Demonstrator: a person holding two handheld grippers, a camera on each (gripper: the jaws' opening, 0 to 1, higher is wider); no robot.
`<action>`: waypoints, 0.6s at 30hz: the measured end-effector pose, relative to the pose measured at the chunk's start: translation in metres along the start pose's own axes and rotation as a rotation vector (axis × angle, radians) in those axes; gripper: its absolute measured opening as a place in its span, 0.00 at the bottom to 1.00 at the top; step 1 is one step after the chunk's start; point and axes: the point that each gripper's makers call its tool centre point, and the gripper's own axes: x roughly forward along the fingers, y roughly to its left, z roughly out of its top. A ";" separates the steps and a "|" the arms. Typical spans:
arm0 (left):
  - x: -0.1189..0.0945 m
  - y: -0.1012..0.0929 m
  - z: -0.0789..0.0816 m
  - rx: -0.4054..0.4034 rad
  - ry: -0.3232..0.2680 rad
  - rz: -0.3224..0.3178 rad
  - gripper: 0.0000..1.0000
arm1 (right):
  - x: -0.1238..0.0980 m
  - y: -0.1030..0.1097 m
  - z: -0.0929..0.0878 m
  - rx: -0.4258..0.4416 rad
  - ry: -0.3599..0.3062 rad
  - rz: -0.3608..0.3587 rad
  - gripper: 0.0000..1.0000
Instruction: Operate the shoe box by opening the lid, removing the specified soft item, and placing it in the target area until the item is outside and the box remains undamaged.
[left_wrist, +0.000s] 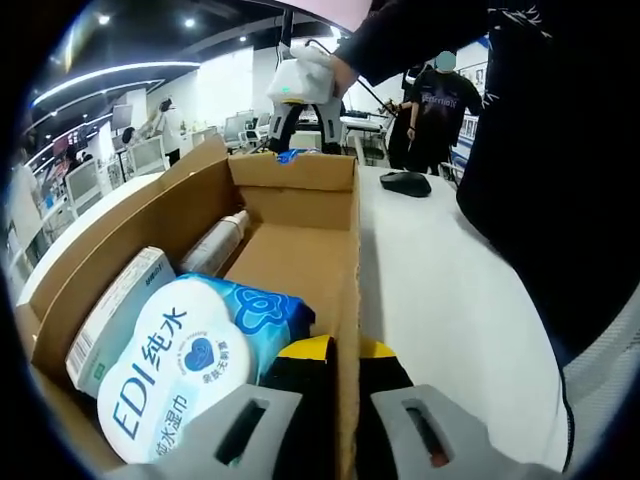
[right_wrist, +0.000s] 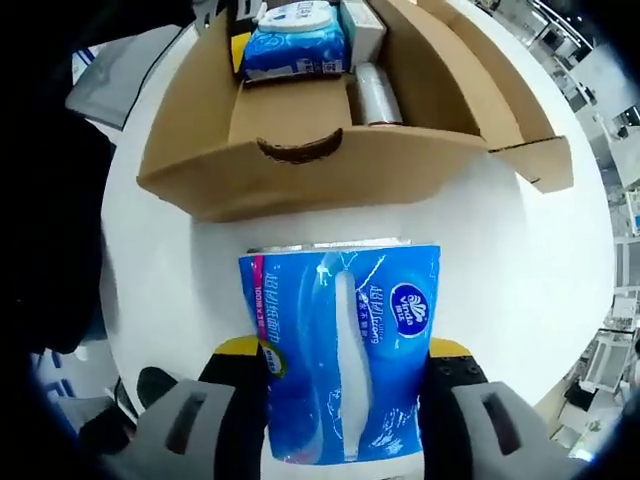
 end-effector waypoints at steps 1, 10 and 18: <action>0.000 0.001 0.000 0.000 0.000 0.000 0.01 | 0.000 0.001 0.000 0.003 0.001 0.005 0.57; -0.001 0.000 -0.001 -0.002 0.000 0.001 0.01 | 0.003 0.004 0.000 -0.017 0.002 0.004 0.59; -0.002 0.000 -0.002 -0.004 0.000 0.000 0.01 | 0.002 0.003 0.000 -0.012 -0.001 -0.001 0.64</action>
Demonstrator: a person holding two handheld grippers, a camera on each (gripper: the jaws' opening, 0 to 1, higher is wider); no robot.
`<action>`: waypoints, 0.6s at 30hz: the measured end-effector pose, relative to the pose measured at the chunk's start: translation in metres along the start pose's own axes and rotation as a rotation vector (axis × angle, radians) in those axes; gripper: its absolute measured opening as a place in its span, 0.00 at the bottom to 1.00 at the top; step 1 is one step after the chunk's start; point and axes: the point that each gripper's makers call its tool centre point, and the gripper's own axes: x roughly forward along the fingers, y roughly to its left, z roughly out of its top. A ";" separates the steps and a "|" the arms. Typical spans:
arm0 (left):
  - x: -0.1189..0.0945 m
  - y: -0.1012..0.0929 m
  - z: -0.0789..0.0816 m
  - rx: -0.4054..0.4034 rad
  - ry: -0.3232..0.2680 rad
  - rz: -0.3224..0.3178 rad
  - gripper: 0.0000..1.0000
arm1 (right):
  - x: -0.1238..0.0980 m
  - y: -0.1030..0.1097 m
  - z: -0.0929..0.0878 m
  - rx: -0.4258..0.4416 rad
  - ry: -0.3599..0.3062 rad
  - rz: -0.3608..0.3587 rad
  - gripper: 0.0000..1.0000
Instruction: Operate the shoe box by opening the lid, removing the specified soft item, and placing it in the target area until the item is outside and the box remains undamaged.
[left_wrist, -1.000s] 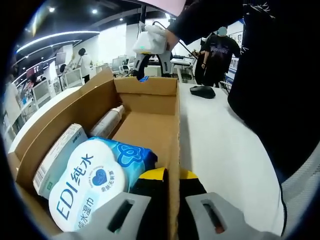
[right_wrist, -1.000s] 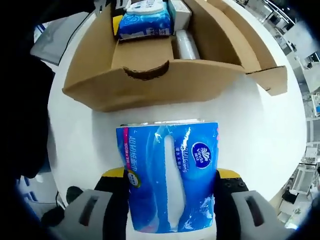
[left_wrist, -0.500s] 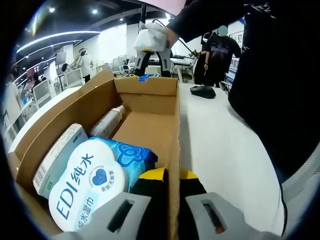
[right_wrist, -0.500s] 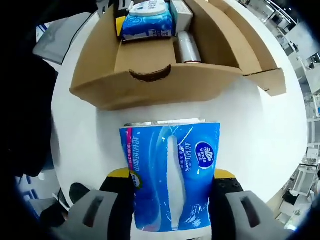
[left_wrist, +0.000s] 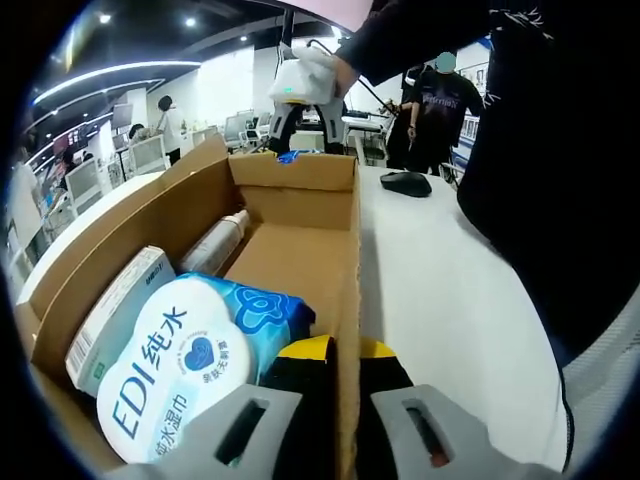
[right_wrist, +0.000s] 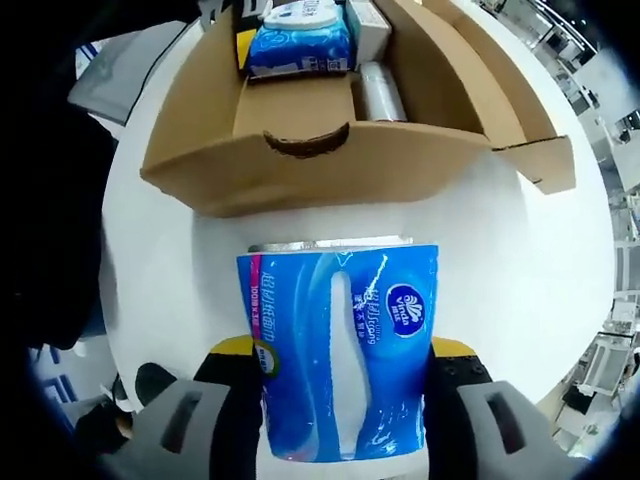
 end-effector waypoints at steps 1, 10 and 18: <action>0.000 0.000 0.000 0.000 0.000 0.000 0.01 | -0.001 0.000 0.000 -0.003 0.001 0.000 0.65; 0.001 0.000 -0.001 0.000 0.000 0.000 0.01 | -0.009 0.000 0.002 0.007 -0.001 -0.005 0.74; 0.002 0.000 -0.001 -0.002 0.000 -0.002 0.01 | -0.022 0.000 -0.006 0.043 0.030 -0.033 0.77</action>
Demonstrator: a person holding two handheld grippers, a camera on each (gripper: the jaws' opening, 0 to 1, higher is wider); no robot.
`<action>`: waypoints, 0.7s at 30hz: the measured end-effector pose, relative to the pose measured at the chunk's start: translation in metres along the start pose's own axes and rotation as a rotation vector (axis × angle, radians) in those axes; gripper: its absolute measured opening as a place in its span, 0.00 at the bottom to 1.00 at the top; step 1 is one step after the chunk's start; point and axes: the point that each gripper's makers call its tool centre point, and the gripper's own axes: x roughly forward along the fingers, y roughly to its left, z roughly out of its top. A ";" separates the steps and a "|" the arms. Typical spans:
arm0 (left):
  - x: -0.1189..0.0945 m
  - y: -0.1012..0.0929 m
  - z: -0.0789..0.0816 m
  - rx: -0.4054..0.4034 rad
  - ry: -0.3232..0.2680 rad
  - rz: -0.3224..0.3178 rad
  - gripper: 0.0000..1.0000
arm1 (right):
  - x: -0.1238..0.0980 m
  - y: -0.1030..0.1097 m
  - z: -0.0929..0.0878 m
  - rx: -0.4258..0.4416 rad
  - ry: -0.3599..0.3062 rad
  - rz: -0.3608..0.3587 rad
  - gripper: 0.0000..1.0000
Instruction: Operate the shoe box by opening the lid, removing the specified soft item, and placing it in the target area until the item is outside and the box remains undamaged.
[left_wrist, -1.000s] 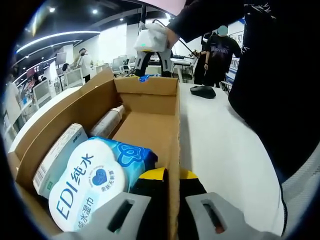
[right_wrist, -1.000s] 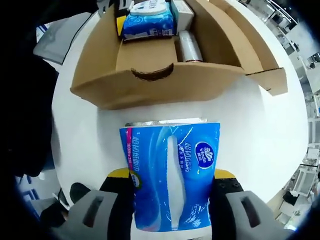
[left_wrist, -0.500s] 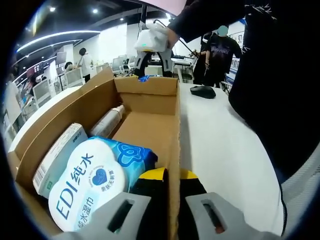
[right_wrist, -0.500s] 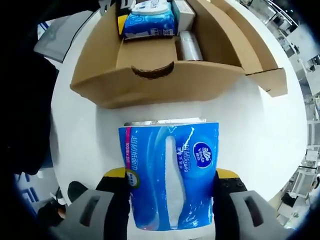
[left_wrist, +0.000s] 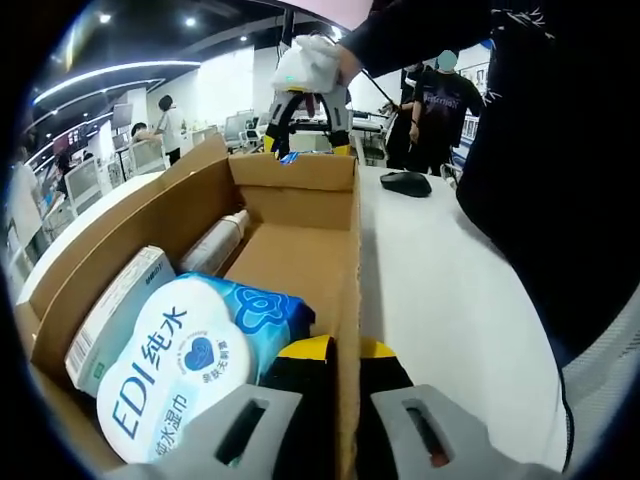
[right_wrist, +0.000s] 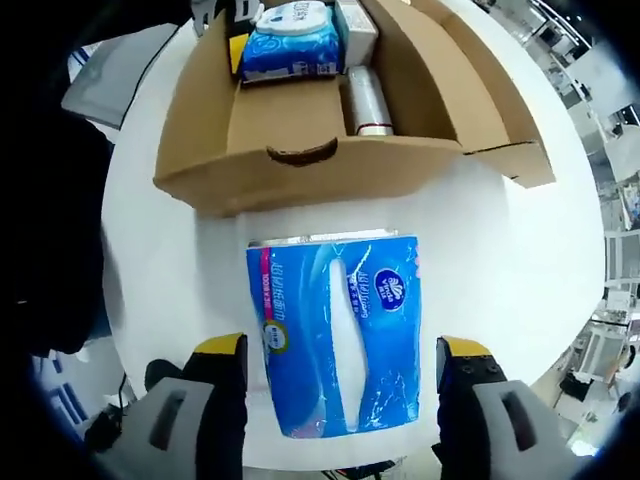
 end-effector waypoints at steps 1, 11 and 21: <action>0.000 0.000 0.000 -0.001 0.000 -0.001 0.01 | -0.002 0.000 0.001 0.003 -0.005 -0.007 0.78; 0.001 0.002 -0.003 0.001 0.000 -0.002 0.01 | -0.029 -0.005 0.010 0.059 -0.041 -0.080 0.80; 0.002 0.003 -0.002 0.005 -0.001 0.000 0.01 | -0.066 -0.006 0.029 0.090 -0.095 -0.166 0.79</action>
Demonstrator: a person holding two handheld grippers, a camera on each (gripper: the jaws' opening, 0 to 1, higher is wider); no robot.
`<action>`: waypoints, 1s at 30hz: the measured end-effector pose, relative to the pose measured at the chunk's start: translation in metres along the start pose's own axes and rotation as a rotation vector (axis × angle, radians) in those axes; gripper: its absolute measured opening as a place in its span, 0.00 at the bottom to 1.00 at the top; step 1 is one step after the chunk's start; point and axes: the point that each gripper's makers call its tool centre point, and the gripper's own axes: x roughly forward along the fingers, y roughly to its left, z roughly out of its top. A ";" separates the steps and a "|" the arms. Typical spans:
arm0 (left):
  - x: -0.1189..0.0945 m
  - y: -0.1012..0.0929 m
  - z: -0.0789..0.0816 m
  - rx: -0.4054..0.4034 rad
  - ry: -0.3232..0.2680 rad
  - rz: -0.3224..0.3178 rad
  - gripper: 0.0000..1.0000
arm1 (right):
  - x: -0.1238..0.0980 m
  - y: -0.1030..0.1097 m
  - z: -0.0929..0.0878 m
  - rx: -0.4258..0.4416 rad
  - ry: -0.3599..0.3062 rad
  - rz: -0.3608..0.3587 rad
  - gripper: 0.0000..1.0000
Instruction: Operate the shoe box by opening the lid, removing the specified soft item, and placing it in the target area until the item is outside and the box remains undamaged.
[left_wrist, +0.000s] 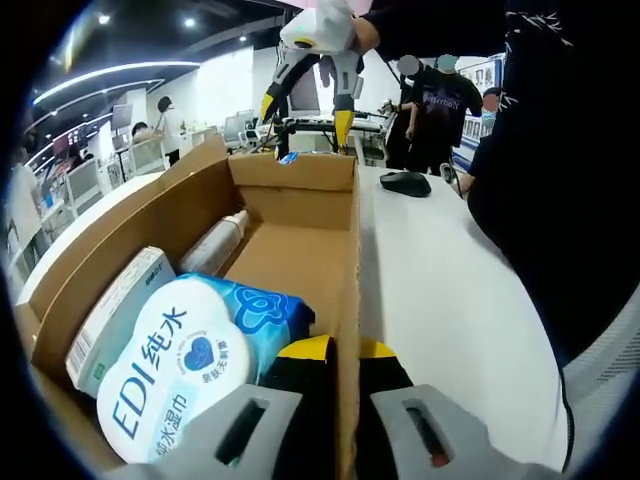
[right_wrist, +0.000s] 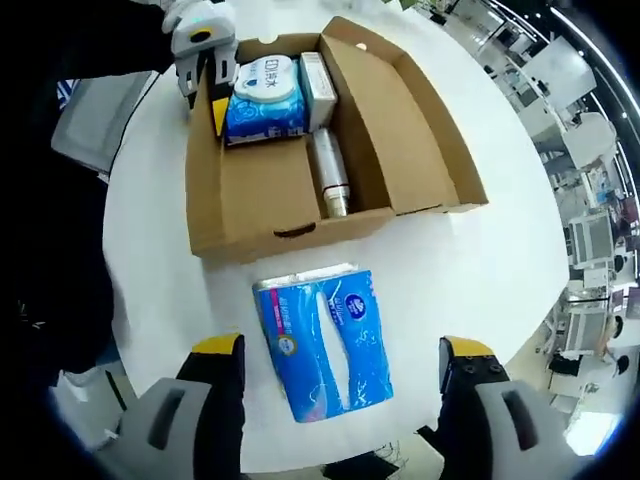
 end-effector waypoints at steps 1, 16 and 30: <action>0.000 0.000 0.000 0.001 0.000 0.001 0.01 | -0.005 0.001 0.003 0.003 -0.004 -0.012 0.79; 0.000 0.001 0.001 0.019 -0.002 0.002 0.01 | -0.052 0.008 0.035 -0.026 -0.087 -0.144 0.78; -0.001 0.002 0.000 -0.007 0.008 0.005 0.01 | -0.085 0.008 0.044 0.063 -0.225 -0.244 0.73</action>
